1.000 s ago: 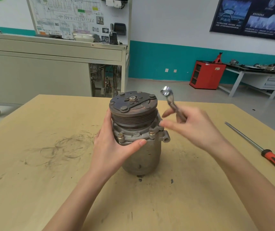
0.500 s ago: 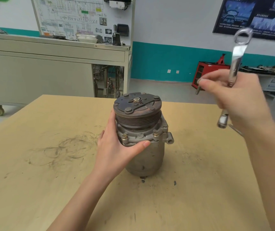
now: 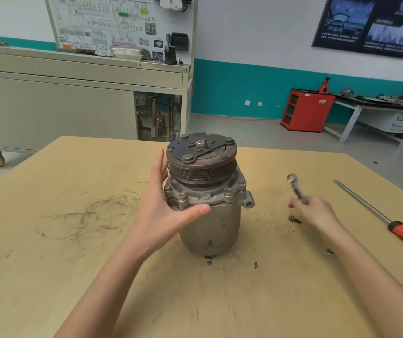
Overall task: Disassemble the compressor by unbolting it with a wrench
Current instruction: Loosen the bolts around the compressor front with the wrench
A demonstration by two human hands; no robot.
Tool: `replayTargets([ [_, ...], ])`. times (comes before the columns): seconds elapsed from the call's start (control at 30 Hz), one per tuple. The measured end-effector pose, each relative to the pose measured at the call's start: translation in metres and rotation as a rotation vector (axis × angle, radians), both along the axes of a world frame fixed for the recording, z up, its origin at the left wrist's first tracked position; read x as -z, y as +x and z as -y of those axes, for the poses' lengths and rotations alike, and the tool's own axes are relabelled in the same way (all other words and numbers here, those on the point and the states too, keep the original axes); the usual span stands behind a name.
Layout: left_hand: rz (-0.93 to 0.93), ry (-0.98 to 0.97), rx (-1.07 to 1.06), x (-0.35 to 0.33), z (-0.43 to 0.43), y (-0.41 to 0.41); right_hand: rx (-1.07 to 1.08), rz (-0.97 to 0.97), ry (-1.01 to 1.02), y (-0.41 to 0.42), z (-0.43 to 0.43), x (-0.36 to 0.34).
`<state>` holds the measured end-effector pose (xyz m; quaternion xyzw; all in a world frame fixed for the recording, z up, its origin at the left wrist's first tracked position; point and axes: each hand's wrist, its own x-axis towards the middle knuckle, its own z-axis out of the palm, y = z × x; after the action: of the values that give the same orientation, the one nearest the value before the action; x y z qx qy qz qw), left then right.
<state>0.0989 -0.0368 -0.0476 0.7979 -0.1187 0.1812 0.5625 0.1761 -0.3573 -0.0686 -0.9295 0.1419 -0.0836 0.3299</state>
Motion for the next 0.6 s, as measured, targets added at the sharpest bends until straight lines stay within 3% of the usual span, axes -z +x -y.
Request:
replayTargets([
  [0.1,-0.087,-0.029,0.156,-0.003,-0.013,0.010,0.034,0.367,0.448,-0.023,-0.010,-0.044],
  [0.17,-0.099,-0.043,0.200,-0.001,-0.013,0.014,-0.011,0.527,0.483,-0.045,-0.018,-0.070],
  [0.27,-0.076,-0.095,0.183,0.001,-0.006,0.011,-0.189,0.666,0.591,-0.076,-0.031,-0.083],
  [0.4,-0.038,-0.086,0.007,0.001,0.011,-0.003,-0.360,0.673,0.816,-0.105,-0.047,-0.067],
  [0.5,-0.019,-0.023,-0.239,0.001,0.042,-0.019,-0.364,0.702,0.785,-0.121,-0.056,-0.058],
  [0.6,-0.028,0.024,-0.387,0.000,0.066,-0.029,-0.394,0.788,0.602,-0.136,-0.067,-0.052],
])
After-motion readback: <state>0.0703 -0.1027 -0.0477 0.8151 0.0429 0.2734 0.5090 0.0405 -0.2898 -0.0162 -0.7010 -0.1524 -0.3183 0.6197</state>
